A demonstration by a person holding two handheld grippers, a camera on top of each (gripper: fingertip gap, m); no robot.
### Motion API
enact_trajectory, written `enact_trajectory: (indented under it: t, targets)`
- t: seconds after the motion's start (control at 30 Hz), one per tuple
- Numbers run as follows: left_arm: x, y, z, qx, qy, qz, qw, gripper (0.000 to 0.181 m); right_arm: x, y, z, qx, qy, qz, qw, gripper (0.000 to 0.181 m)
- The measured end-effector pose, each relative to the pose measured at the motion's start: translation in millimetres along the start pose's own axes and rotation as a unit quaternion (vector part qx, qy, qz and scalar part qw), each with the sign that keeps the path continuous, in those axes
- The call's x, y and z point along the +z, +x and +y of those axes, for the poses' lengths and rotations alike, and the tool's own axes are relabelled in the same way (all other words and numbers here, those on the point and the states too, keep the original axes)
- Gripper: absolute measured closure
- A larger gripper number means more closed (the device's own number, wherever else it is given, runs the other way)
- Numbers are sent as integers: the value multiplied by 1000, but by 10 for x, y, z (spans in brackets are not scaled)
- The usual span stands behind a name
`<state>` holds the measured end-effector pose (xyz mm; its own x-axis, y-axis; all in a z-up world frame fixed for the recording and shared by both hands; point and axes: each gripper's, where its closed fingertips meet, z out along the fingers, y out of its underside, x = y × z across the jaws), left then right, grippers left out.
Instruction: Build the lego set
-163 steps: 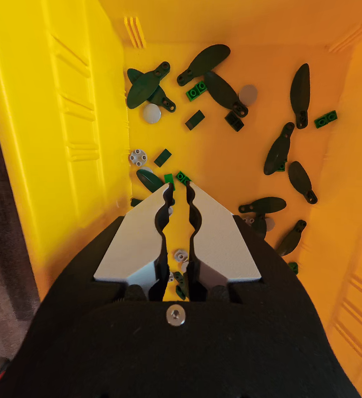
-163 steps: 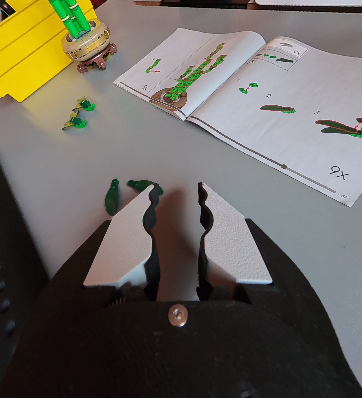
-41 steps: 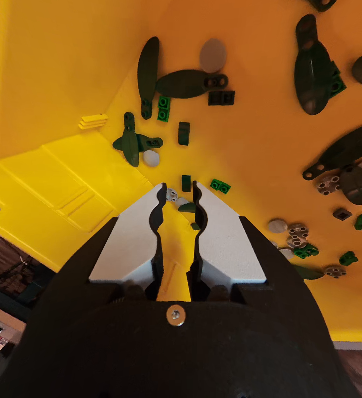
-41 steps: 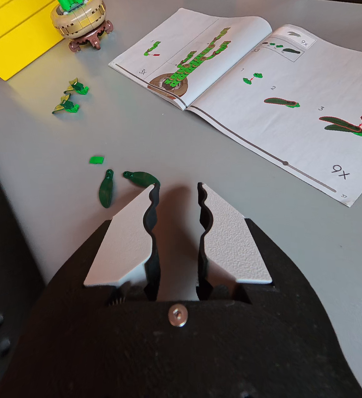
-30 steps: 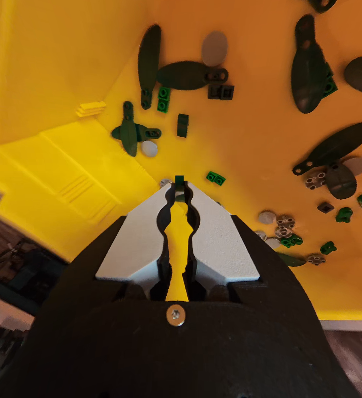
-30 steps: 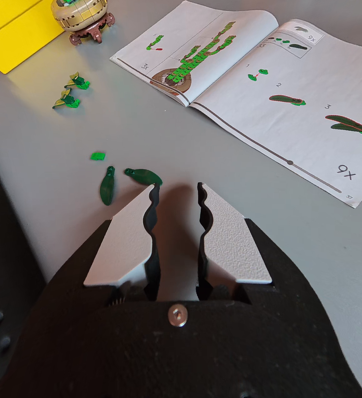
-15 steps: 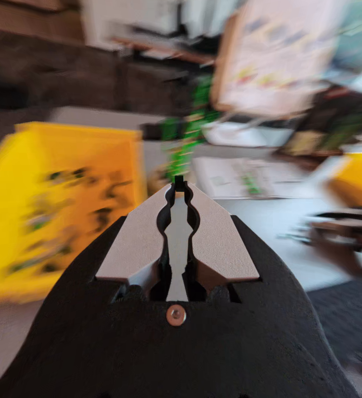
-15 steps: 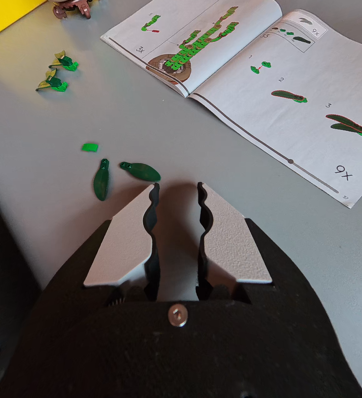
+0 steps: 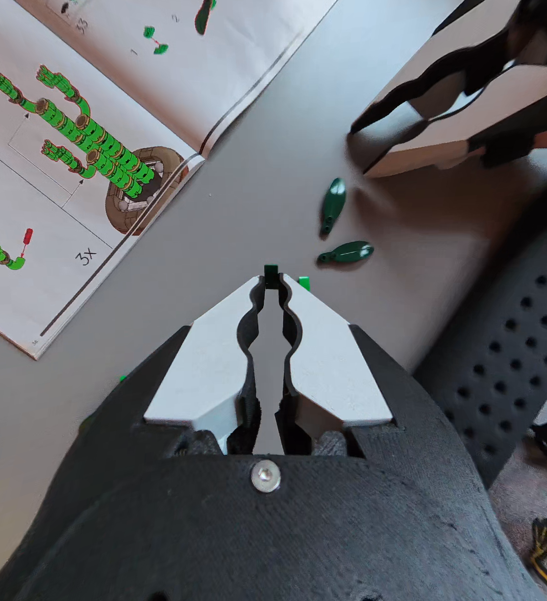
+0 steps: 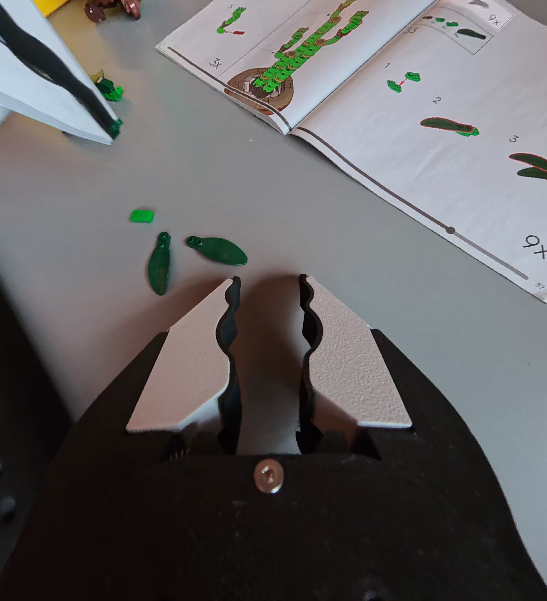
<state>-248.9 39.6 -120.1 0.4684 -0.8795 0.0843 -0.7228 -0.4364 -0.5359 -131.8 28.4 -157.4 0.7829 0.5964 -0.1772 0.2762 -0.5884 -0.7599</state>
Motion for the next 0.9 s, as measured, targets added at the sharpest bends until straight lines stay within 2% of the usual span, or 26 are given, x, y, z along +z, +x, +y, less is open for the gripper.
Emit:
enact_trajectory:
  t: [0.03, 0.4, 0.63, 0.77, 0.87, 0.9]
  targets:
    - [44, 2, 15, 6, -11, 0, 1000, 175, 0, -3, 1, -4, -3, 1, 1000, 145]
    - [276, 22, 227, 22, -78, 11, 997, 175, -7, -11, 13, -4, -9, -3, 1000, 145]
    - [339, 118, 294, 2, -93, 52, 994, 175, -17, 2, 18, -4, -11, -1, 1000, 145]
    - [326, 99, 253, -17, -79, 53, 995, 175, -22, 9, 19, -2, -10, -1, 1000, 145]
    - [250, 91, 180, -45, -53, 71, 995, 156, -22, 9, 20, -2, -10, 0, 1000, 145]
    - [207, 70, 146, -54, -39, 74, 995, 155, -23, 9, 19, -3, -10, 0, 1000, 145]
